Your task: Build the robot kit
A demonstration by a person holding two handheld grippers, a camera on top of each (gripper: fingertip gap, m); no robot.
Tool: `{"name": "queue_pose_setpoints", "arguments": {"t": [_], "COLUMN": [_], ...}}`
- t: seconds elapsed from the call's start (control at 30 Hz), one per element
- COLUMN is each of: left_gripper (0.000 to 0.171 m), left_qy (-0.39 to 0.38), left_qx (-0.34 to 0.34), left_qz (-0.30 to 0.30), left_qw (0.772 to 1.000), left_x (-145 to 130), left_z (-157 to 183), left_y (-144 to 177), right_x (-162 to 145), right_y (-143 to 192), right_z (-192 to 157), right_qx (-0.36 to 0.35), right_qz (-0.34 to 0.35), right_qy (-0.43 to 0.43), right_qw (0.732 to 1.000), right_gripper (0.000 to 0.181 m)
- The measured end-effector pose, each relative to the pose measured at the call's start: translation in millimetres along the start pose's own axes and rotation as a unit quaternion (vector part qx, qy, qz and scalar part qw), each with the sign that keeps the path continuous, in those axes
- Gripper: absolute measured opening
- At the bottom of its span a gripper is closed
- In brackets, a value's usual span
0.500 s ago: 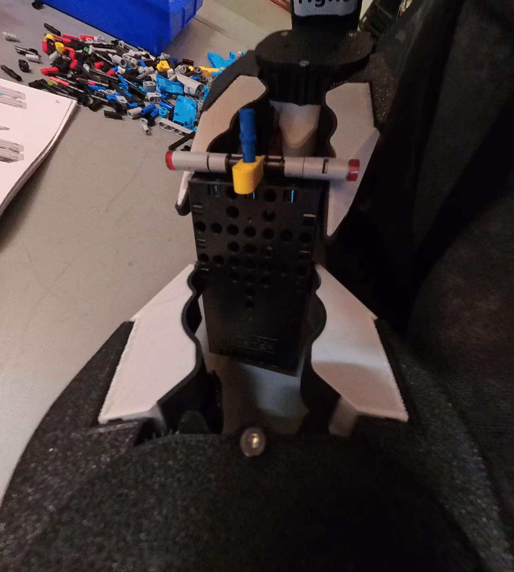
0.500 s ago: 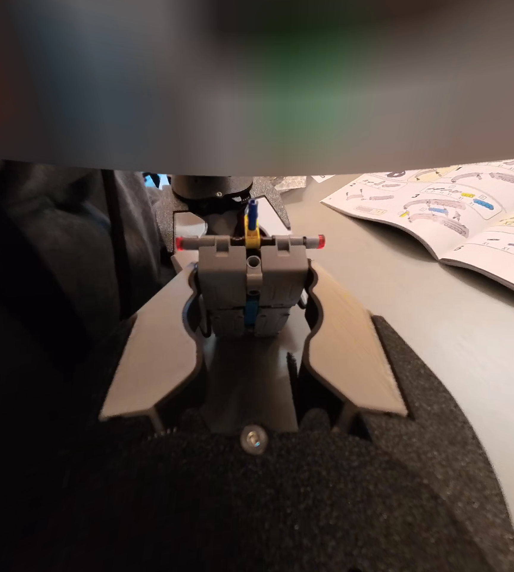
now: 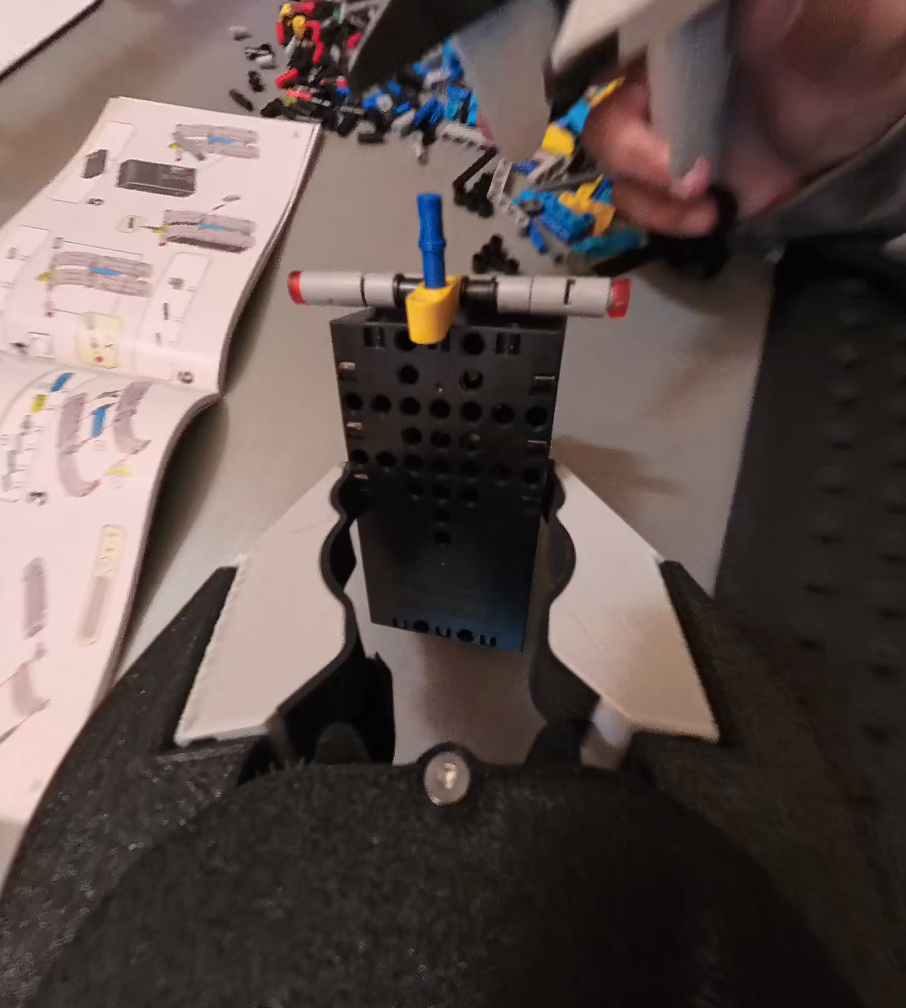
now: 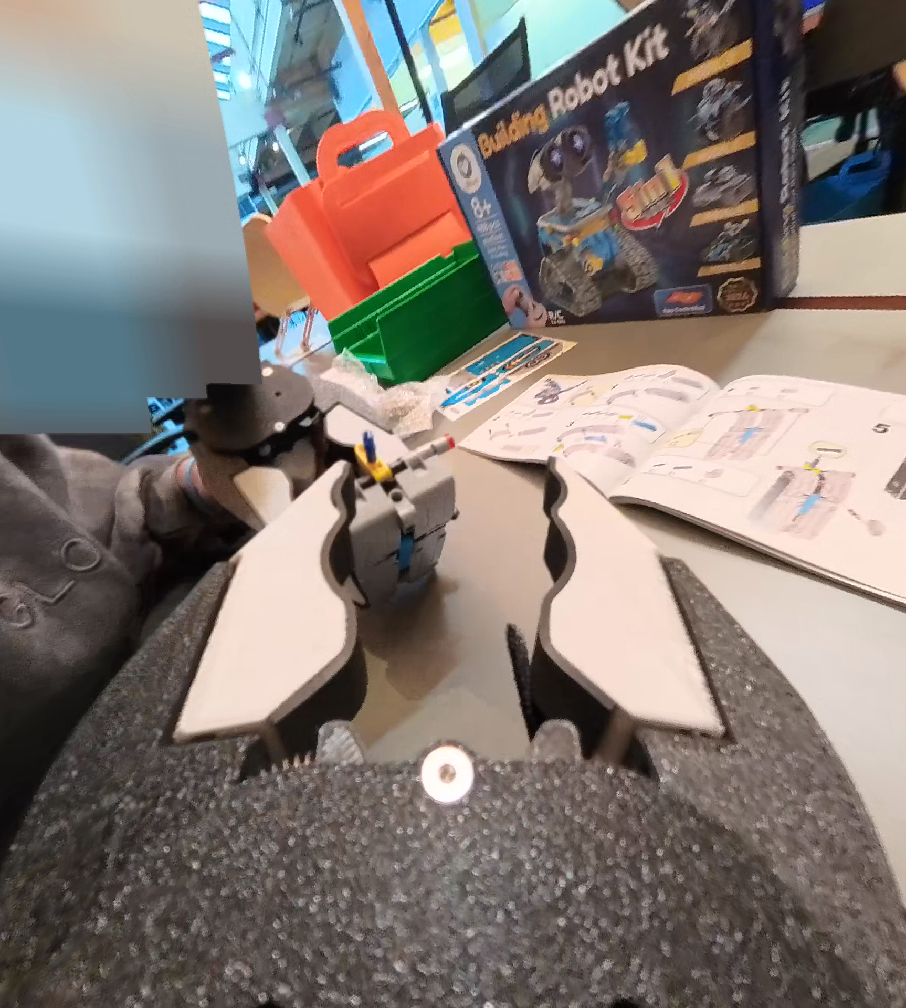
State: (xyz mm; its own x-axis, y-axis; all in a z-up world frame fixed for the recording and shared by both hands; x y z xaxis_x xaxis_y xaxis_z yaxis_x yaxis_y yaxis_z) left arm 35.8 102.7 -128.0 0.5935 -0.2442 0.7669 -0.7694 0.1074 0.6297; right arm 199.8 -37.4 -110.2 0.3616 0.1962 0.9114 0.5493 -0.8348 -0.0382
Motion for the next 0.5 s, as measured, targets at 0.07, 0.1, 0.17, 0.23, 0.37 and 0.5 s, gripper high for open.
{"name": "queue_pose_setpoints", "arguments": {"t": [0.07, 0.1, 0.17, 0.23, 0.37, 0.5], "left_gripper": [0.068, 0.068, 0.068, 0.068, 0.068, 0.068], "left_qy": [-0.027, -0.040, -0.082, -0.117, -0.172, -0.191], "left_qx": [0.033, 0.044, 0.057, 0.040, -0.035, -0.083], "left_qz": [-0.017, -0.023, -0.047, -0.077, -0.148, -0.176], "left_qw": [0.999, 0.998, 0.994, 0.989, 0.973, 0.962], "left_x": [-0.9, -0.9, -2.2, -1.5, 5.6, 13.1], "left_z": [3.9, 6.0, 10.9, 15.8, 18.4, 23.0], "left_y": [3.5, 5.3, 7.0, 6.8, 2.8, -1.4], "right_x": [0.5, -0.8, -3.2, -4.1, -5.6, -8.1], "right_y": [4.3, 5.9, 8.5, 10.7, 12.6, 6.3], "right_z": [2.4, 5.3, 11.3, 16.6, 25.0, 21.7], "right_qx": [0.003, -0.001, -0.010, -0.005, -0.011, -0.010], "right_qz": [0.012, 0.011, 0.021, 0.042, 0.059, 0.028], "right_qy": [-0.018, -0.034, -0.064, -0.096, -0.129, -0.113], "right_qw": [1.000, 0.999, 0.998, 0.994, 0.990, 0.993], "right_gripper": [0.062, 0.059, 0.057, 0.057, 0.058, 0.057]}}
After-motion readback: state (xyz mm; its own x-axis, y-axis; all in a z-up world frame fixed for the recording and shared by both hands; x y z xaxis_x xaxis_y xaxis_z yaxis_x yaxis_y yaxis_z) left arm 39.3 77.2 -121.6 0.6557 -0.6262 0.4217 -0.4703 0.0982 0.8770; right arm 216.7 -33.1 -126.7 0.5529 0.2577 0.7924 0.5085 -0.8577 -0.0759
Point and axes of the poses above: each gripper's, where its closed fingertips meet, y back along the fingers, x out of its top, z = x × y across the jaws, the point moved 10 cm from there along y, back along the fingers, and after that the axes turned 14 degrees about x, right-handed, at the moved point
